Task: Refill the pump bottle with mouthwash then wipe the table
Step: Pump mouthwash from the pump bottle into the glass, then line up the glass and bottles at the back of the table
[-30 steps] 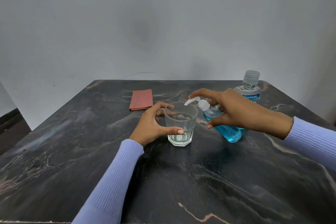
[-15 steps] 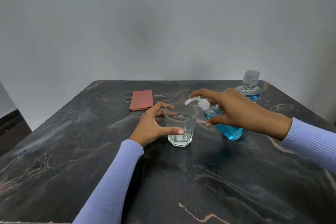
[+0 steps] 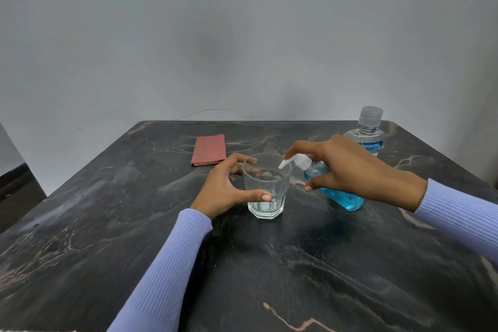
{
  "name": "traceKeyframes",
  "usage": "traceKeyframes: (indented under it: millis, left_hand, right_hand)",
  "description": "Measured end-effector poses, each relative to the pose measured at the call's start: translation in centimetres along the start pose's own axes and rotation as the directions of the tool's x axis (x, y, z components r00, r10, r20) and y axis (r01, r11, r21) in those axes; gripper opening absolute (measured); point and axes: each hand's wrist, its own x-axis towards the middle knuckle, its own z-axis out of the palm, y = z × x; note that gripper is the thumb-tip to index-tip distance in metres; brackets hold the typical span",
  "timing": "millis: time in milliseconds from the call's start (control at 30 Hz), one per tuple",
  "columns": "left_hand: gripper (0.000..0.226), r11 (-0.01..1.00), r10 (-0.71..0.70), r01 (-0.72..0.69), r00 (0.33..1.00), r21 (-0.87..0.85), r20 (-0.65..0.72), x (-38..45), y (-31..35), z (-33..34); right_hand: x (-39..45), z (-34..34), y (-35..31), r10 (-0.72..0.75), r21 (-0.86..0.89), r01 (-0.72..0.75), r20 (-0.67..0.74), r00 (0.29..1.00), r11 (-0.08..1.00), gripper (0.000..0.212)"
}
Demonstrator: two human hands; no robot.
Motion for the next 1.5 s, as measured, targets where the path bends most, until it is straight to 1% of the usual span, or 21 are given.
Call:
traceKeyframes:
  millis: [67, 133, 200, 300, 400, 500, 567, 700, 833, 1000, 1167, 1267, 1500]
  left_hand:
    - [0.074, 1.000, 0.002, -0.002, 1.000, -0.003, 0.000, 0.0, 0.0, 0.0]
    - [0.074, 1.000, 0.002, -0.002, 1.000, -0.007, 0.001, 0.0, 0.0, 0.0]
    - [0.074, 1.000, -0.001, 0.001, 1.000, -0.007, 0.002, 0.0, 0.0, 0.0]
    - [0.076, 1.000, 0.007, -0.007, 1.000, -0.003, 0.001, 0.0, 0.1, 0.0]
    - [0.077, 1.000, 0.008, -0.009, 1.000, -0.004, -0.002, 0.0, 0.0, 0.0]
    - [0.076, 1.000, 0.008, -0.008, 1.000, -0.004, -0.006, 0.0, 0.0, 0.0]
    - [0.075, 1.000, 0.007, -0.007, 1.000, -0.005, -0.006, 0.0, 0.0, 0.0]
    - [0.075, 1.000, 0.002, -0.002, 1.000, -0.009, -0.005, 0.0, -0.1, 0.1]
    - [0.075, 1.000, -0.004, 0.004, 1.000, -0.003, -0.007, 0.0, -0.1, 0.0]
    - [0.078, 1.000, 0.003, -0.003, 1.000, 0.015, -0.005, 0.0, 0.0, 0.0]
    - [0.082, 0.999, 0.027, -0.027, 1.000, 0.045, -0.006, 0.0, 0.1, -0.2]
    - [0.083, 0.998, 0.041, -0.040, 0.999, 0.054, -0.017, -0.1, 0.4, -0.1]
    - [0.082, 0.998, 0.040, -0.038, 0.999, 0.048, -0.036, -0.3, 0.6, -0.1]
  right_hand:
    - [-0.1, -0.1, 0.1, -0.009, 0.050, 0.011, -0.036, 0.999, 0.999, 0.064]
    - [-0.4, -0.1, 0.2, 0.008, 0.122, 0.001, -0.072, 0.997, 0.993, 0.072]
    - [-0.8, 0.1, 0.4, 0.049, 0.249, -0.022, -0.103, 0.993, 0.968, 0.078]
    - [-1.4, 0.6, 0.5, 0.131, 0.457, -0.045, -0.158, 0.979, 0.888, 0.089]
    - [-2.1, 1.5, 0.5, 0.252, 0.634, -0.066, -0.207, 0.945, 0.771, 0.099]
    - [-2.8, 2.8, 0.4, 0.385, 0.739, -0.083, -0.248, 0.889, 0.669, 0.103]
    - [-3.2, 3.6, 0.3, 0.442, 0.777, -0.078, -0.269, 0.856, 0.625, 0.103]
    - [-3.5, 4.7, -0.1, 0.500, 0.823, -0.054, -0.289, 0.816, 0.565, 0.094]
    - [-3.7, 5.1, -0.4, 0.515, 0.804, -0.081, -0.296, 0.805, 0.588, 0.078]
    - [-4.5, 5.2, -0.4, 0.546, 0.811, -0.116, -0.272, 0.793, 0.573, 0.081]
    - [-5.4, 6.0, -0.5, 0.546, 0.782, -0.173, -0.240, 0.802, 0.599, 0.061]
    - [-5.5, 6.2, -0.3, 0.555, 0.750, -0.216, -0.233, 0.798, 0.625, 0.053]
    - [-4.8, 6.5, -0.4, 0.559, 0.679, -0.283, -0.225, 0.798, 0.677, 0.056]
